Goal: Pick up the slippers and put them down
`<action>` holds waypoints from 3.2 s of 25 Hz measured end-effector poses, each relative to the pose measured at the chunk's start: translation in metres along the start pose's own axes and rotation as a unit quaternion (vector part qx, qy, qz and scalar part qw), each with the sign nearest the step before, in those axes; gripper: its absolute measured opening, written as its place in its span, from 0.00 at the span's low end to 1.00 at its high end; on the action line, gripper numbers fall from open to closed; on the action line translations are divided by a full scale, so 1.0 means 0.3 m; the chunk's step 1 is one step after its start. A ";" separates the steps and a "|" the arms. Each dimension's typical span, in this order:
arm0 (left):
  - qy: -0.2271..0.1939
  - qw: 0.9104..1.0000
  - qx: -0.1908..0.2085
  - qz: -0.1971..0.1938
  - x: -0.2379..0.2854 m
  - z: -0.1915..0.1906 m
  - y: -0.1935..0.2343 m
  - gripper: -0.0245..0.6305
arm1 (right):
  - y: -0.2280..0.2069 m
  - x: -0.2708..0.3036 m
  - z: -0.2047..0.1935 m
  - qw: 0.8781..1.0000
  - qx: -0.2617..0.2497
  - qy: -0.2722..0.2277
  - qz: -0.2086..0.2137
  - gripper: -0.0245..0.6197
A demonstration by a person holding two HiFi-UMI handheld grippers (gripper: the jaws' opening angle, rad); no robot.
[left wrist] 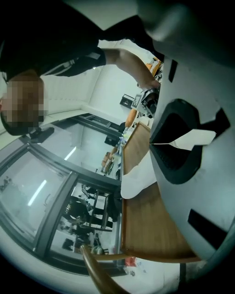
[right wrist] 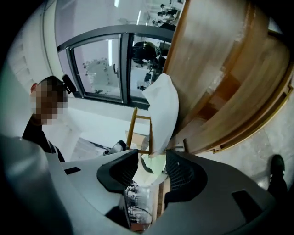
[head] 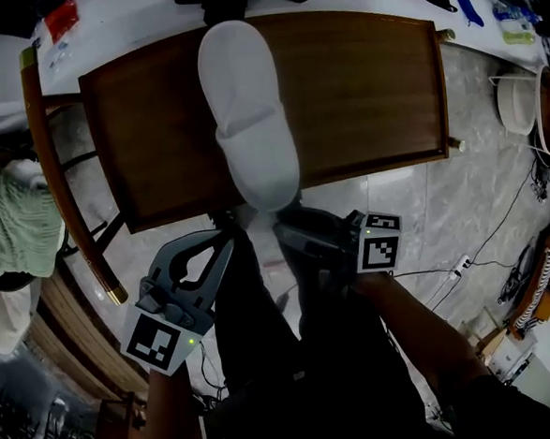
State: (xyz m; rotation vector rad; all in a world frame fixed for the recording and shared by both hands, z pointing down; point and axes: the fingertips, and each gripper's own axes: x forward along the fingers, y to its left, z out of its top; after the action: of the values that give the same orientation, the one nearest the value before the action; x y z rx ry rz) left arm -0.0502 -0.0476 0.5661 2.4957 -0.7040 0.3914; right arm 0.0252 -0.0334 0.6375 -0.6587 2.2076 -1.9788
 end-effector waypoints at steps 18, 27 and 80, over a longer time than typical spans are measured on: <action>0.007 1.000 -0.013 -0.018 0.071 -0.145 0.012 0.06 | -0.071 0.036 0.049 0.986 0.149 -0.075 0.013 0.23; 0.008 1.000 -0.017 -0.015 0.057 -0.158 0.013 0.06 | -0.088 0.043 0.061 0.979 0.183 -0.084 0.021 0.14; -0.176 0.971 0.130 0.096 -0.403 0.988 -0.208 0.06 | 1.318 -0.203 0.570 0.907 -0.327 -0.153 0.219 0.12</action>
State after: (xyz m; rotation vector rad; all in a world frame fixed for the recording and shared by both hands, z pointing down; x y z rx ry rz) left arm -0.0761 -0.1151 0.2482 2.7897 -1.1025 0.1114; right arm 0.0438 -0.1443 0.2174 -0.4240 2.5049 -0.8478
